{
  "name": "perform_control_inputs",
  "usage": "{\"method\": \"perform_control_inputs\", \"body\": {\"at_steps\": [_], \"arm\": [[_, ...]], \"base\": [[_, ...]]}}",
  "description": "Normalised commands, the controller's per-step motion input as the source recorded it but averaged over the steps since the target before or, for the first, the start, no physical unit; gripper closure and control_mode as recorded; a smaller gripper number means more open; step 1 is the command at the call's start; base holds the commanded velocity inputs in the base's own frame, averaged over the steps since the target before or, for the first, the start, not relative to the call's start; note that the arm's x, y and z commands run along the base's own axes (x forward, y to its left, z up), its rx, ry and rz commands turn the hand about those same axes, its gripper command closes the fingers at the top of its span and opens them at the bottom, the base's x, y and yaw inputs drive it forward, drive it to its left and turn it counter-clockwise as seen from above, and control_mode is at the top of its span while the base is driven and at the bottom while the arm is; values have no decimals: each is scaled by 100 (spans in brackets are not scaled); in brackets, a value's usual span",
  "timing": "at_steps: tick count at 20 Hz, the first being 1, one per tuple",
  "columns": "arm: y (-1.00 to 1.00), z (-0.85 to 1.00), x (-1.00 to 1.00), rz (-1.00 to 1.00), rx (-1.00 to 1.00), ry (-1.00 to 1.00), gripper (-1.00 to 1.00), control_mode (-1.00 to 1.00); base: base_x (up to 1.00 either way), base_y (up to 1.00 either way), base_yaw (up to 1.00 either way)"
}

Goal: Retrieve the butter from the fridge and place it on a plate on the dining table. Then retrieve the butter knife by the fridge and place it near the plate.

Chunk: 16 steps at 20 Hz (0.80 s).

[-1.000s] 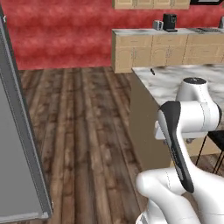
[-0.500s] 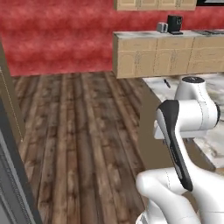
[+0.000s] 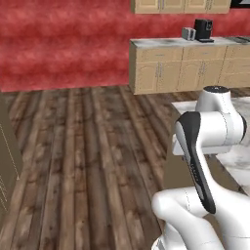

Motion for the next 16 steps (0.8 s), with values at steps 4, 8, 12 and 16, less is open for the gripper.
{"method": "perform_control_inputs", "body": {"at_steps": [4,8,12,16], "arm": [[0,0,0,0,0,0,-100,100],[0,0,0,0,0,0,-100,100],[0,0,0,0,0,0,-100,100],[0,0,0,0,0,0,-100,100]], "base": [[100,0,0],[100,11,-1],[100,27,-7],[100,36,-13]]}}
